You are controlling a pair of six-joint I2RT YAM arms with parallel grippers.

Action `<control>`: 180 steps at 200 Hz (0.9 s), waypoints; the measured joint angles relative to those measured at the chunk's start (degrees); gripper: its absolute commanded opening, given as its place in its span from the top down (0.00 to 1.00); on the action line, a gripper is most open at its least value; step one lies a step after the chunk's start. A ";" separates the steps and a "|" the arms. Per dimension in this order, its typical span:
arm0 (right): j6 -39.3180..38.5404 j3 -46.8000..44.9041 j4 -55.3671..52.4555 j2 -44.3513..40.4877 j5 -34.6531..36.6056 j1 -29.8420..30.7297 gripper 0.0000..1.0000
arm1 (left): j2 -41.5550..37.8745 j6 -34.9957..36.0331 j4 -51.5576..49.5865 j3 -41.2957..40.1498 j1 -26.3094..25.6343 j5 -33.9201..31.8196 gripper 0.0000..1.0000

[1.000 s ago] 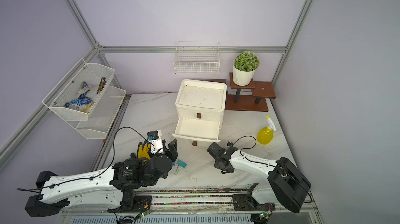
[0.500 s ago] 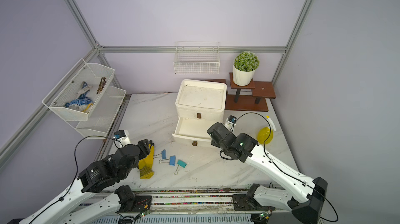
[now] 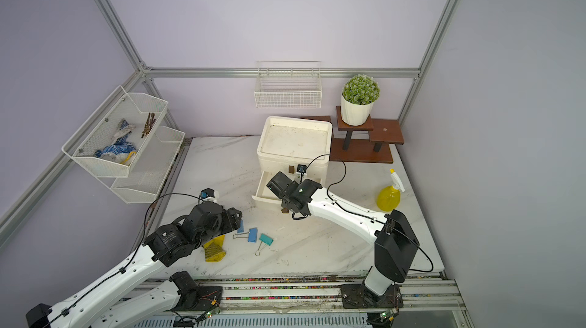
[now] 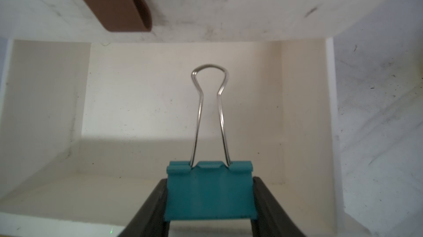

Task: Put the binder clips in the drawer according to color
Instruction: Place the binder clip in the drawer.

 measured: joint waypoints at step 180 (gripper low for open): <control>-2.86 3.39 -1.53 -0.94 -0.59 -0.92 0.21 | -1.64 1.55 1.11 2.49 0.02 1.03 0.26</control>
